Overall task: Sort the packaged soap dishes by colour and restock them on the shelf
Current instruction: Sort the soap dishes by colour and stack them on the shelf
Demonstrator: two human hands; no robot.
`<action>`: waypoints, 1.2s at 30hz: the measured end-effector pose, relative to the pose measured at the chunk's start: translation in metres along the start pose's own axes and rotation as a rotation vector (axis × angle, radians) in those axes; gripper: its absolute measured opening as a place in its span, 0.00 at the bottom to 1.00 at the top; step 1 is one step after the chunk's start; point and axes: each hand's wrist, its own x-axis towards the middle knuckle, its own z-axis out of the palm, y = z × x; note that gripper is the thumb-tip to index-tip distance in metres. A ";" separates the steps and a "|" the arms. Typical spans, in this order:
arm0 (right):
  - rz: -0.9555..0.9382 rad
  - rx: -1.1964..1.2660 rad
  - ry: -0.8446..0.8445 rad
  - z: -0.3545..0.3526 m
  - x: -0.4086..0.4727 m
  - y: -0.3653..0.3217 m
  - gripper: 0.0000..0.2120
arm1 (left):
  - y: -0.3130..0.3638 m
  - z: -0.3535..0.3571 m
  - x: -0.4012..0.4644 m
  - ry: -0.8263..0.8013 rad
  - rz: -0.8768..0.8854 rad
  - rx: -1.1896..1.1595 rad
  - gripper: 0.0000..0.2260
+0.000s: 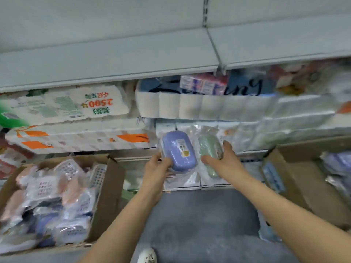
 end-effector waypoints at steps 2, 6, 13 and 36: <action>0.058 0.081 0.079 -0.046 0.001 0.028 0.42 | -0.004 0.053 -0.001 -0.124 0.013 0.073 0.17; 0.173 0.233 0.227 -0.123 -0.001 0.080 0.43 | -0.014 0.141 0.002 -0.326 -0.010 0.195 0.27; 0.382 0.509 0.521 -0.215 0.024 0.168 0.36 | -0.024 0.277 0.031 -0.522 -0.088 0.349 0.13; 0.827 0.778 0.445 -0.217 0.203 0.308 0.20 | -0.065 0.459 0.179 -0.923 -0.206 0.589 0.11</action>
